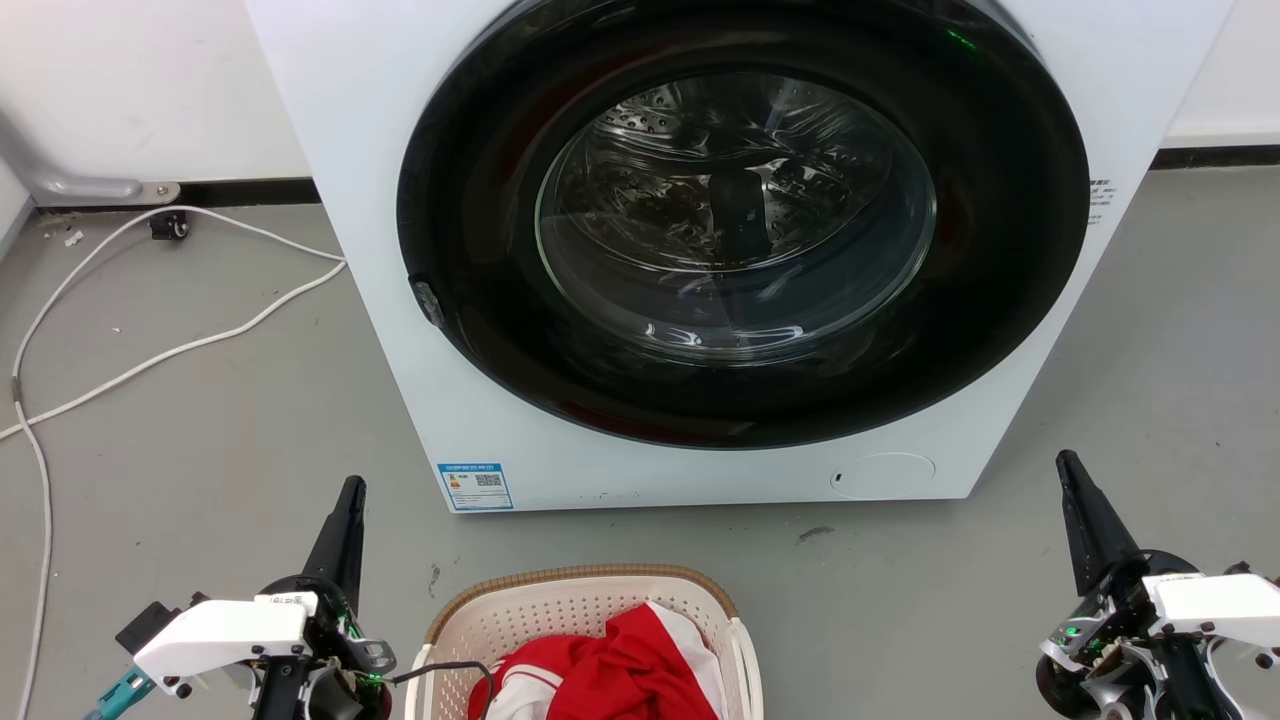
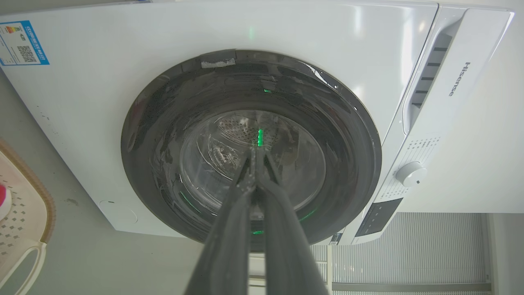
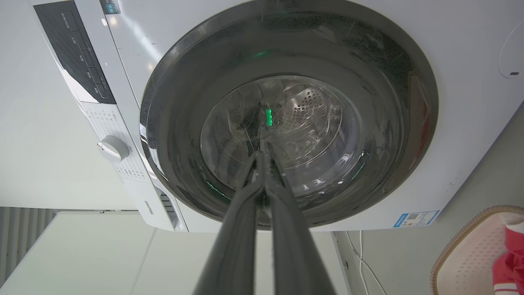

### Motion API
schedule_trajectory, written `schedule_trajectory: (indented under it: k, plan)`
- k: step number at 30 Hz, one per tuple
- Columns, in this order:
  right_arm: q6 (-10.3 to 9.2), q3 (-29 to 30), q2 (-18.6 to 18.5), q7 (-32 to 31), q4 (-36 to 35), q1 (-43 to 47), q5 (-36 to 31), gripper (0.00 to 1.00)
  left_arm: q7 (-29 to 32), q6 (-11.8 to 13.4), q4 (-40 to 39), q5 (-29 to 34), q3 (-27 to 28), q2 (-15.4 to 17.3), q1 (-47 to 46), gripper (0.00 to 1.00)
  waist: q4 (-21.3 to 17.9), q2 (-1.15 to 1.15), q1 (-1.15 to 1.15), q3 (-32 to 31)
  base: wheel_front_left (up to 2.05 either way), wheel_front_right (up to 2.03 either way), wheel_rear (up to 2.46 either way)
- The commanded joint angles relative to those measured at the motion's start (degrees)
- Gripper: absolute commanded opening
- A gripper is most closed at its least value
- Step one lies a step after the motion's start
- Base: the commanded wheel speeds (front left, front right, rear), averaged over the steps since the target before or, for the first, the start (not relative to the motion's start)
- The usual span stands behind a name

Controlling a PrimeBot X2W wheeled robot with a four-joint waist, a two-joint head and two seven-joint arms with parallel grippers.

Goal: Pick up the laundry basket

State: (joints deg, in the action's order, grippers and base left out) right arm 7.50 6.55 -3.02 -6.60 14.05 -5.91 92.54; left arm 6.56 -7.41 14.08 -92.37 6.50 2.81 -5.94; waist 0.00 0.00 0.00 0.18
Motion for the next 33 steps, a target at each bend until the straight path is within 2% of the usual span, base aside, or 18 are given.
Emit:
schedule_trajectory:
  k: [1, 4, 5, 10, 15, 23, 33]
  plan:
    - [-0.02, 0.1, 0.2, -0.1, 0.0, -0.6, -0.3, 0.0, 0.1, -0.2, 0.0, -0.1, 0.1, 0.1, -0.6, 0.0, 0.0, 0.0, 0.0, 0.0, 0.0, 0.0, 0.0]
    - [-0.02, 0.1, 0.2, -0.1, 0.0, -0.6, -0.3, 0.0, 0.1, -0.2, 0.0, -0.1, 0.1, 0.1, -0.6, 0.0, 0.0, 0.0, 0.0, 0.0, 0.0, 0.0, 0.0]
    - [0.0, 0.0, 0.0, 0.0, 0.0, 0.0, 0.0, 1.0, 0.0, 0.0, 0.0, 0.0, 0.0, 0.0, 0.0, 1.0, 0.0, 0.0, 0.0, 0.0, 0.0, 0.0, 0.0]
    - [-0.01, -0.3, 0.1, 0.7, 1.2, 1.2, -0.6, 1.0, -0.7, 0.0, 0.9, 0.3, -0.5, -0.2, 1.1, 1.0, 0.0, 0.0, 0.01, 0.0, 0.0, 0.0, 0.0]
    - [-0.01, -0.1, 0.1, 2.2, 0.5, 1.3, -4.0, 1.0, -2.2, 0.0, -0.1, 2.8, -0.6, -0.2, 1.2, 1.0, 0.0, 0.0, 0.01, 0.1, 0.0, 0.0, 0.0]
    - [-0.01, -0.2, 0.1, 4.1, -1.9, 1.5, -12.4, 1.0, -4.1, 0.0, -1.7, 10.4, -0.1, -0.1, 0.9, 1.0, 0.0, 0.0, 0.01, 0.2, 0.0, 0.0, 0.0]
    - [-0.01, -2.3, 0.1, 6.6, -5.7, 2.2, -27.2, 1.0, -6.6, 0.9, -4.4, 22.4, -0.4, -0.1, 1.2, 1.0, 0.0, 0.0, 0.01, 0.4, 0.0, 0.0, 0.0]
